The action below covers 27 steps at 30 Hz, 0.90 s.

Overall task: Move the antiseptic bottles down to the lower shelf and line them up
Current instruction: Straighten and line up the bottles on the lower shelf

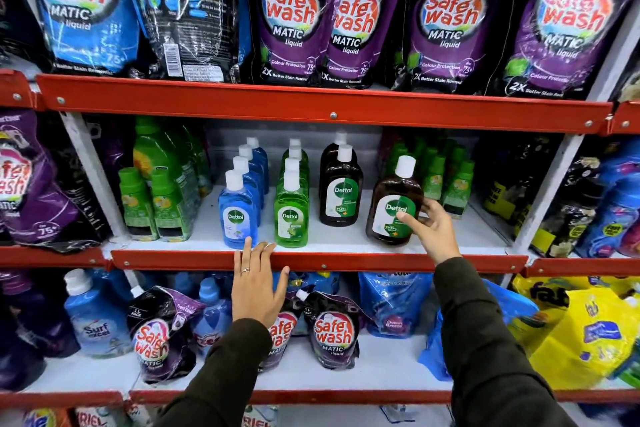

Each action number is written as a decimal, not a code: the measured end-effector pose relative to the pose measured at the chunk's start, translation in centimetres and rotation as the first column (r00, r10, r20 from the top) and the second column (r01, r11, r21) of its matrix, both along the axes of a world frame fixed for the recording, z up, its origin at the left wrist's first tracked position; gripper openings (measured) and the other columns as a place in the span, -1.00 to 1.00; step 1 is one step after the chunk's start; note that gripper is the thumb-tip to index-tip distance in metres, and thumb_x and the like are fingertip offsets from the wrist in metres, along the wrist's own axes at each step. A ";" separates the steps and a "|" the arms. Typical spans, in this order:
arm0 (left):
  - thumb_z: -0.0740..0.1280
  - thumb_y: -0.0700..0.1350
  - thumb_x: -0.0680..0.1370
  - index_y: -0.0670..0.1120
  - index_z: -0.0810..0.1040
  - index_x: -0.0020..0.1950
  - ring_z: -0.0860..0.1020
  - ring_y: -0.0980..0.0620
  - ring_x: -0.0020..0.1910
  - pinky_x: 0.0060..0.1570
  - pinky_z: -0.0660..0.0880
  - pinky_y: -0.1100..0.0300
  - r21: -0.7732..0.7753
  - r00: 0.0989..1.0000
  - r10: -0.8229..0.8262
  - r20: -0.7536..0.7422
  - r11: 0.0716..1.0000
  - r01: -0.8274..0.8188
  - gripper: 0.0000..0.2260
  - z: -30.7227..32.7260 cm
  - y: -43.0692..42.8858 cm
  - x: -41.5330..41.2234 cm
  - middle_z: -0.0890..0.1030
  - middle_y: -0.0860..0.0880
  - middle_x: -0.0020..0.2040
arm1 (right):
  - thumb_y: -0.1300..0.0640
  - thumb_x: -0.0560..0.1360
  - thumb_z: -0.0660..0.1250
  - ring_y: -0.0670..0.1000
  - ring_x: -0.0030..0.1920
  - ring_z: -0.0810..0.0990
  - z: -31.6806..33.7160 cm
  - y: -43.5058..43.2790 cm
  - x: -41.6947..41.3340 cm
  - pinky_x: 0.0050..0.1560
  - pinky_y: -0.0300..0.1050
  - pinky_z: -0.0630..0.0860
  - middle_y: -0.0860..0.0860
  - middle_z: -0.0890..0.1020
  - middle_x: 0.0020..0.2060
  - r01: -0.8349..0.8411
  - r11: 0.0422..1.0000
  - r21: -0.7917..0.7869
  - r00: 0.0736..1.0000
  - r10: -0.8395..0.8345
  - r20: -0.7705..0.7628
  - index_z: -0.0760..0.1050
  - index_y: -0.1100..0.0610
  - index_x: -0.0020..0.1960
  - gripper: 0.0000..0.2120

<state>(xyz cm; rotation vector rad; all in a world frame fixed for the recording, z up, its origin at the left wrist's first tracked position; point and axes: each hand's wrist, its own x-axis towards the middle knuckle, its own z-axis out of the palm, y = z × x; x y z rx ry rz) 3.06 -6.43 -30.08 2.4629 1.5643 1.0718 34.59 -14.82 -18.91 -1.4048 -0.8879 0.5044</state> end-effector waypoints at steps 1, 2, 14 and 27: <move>0.04 0.18 0.62 -0.10 0.39 0.49 0.15 -0.16 0.64 0.62 0.05 -0.12 0.000 1.000 -0.002 -0.002 1.000 0.002 -0.45 0.0 0.0 -0.1 0.45 -0.13 0.49 | 0.34 0.50 0.46 0.25 0.31 0.58 0.2 0.5 -0.6 0.43 0.23 0.48 0.30 0.55 0.38 -0.024 1.000 0.002 1.000 0.024 -0.013 0.38 0.33 0.43 -0.46; 0.04 0.19 0.62 -0.09 0.38 0.50 0.15 -0.15 0.64 0.63 0.04 -0.11 -0.002 1.000 -0.006 -0.006 1.000 0.006 -0.45 0.0 0.0 -0.1 0.44 -0.12 0.50 | 0.33 0.50 0.46 0.23 0.30 0.58 0.3 0.9 -1.1 0.43 0.24 0.48 0.30 0.55 0.38 -0.050 0.999 0.001 0.999 0.050 -0.019 0.39 0.32 0.42 -0.47; 0.14 0.13 0.65 -0.05 0.34 0.53 0.09 -0.09 0.66 0.64 -0.07 -0.03 0.036 0.998 -0.065 -0.016 0.997 0.066 -0.51 -0.4 0.6 -0.7 0.39 -0.09 0.54 | 0.35 0.48 0.47 0.21 0.36 0.55 -0.6 5.0 -4.6 0.42 0.23 0.48 0.23 0.60 0.27 -0.249 0.967 -0.057 0.966 0.252 0.056 0.45 0.20 0.27 -0.60; 0.16 0.07 0.68 0.10 0.15 0.62 0.23 0.22 0.54 0.56 0.16 0.23 0.123 0.881 -0.392 0.266 0.920 0.372 -0.50 2.2 -2.3 5.0 0.28 0.07 0.56 | 0.22 0.57 0.40 -0.03 0.37 0.50 -1.6 4.9 -5.6 0.41 -0.08 0.46 0.07 0.50 0.36 -0.232 0.971 -0.055 0.970 0.236 0.065 0.32 0.22 0.50 -0.46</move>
